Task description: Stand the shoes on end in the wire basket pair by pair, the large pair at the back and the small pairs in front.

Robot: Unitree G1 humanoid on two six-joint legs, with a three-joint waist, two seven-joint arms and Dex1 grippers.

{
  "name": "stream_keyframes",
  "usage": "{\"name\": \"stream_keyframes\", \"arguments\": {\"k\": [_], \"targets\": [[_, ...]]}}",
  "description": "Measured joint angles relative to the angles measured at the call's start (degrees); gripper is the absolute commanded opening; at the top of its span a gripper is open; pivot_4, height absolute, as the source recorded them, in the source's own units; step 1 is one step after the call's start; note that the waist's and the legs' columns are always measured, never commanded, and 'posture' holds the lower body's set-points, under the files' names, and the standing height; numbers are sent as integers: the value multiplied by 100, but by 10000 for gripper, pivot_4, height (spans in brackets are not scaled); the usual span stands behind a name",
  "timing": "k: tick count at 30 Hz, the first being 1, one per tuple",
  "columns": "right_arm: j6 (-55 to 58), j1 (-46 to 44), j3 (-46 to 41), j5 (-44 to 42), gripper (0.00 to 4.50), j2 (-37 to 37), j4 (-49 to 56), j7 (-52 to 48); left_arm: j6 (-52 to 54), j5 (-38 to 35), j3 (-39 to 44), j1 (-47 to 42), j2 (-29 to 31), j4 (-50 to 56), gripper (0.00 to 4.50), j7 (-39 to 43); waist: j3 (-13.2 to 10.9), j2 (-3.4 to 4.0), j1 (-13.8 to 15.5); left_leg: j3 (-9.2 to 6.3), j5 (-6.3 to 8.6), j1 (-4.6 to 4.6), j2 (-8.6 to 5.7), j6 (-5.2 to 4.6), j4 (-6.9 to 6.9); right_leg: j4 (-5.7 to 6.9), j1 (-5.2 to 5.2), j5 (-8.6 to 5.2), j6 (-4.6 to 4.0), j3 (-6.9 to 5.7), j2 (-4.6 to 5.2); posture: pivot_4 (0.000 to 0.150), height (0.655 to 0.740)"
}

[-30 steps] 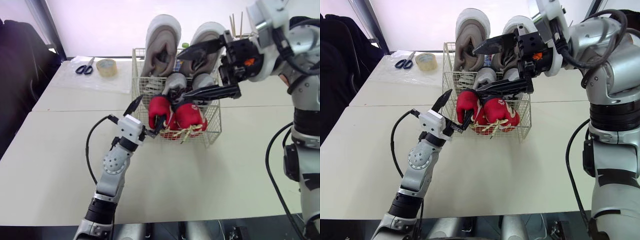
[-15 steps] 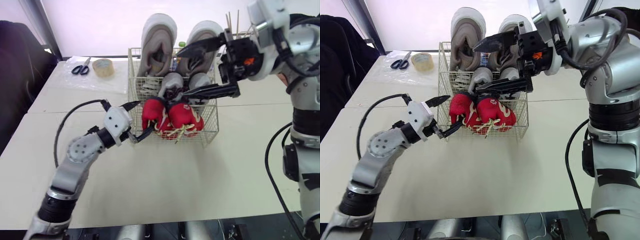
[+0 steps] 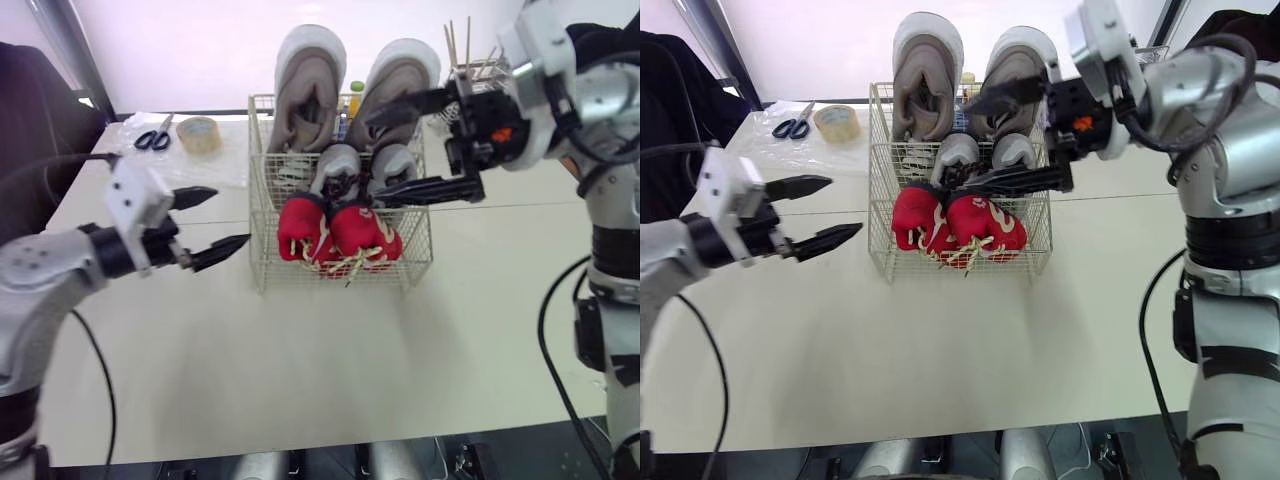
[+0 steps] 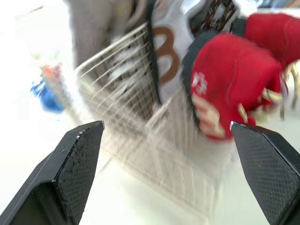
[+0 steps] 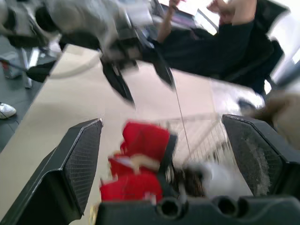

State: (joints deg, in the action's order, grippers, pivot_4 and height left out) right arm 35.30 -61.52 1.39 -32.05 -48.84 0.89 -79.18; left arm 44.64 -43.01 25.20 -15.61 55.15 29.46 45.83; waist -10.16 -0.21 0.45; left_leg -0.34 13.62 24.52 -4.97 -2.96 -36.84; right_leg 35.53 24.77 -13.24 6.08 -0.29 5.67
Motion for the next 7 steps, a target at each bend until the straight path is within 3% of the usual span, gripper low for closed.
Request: {"name": "stream_keyframes", "arguments": {"k": [7], "targets": [[201,781,-301,45,45000,-663,181,245,679,-664,1116,842,338,146,44844,264,-3,5,6,1,1,0,1,0,11,-8,-1,-1,-2,1,2,1500,7400]]}}
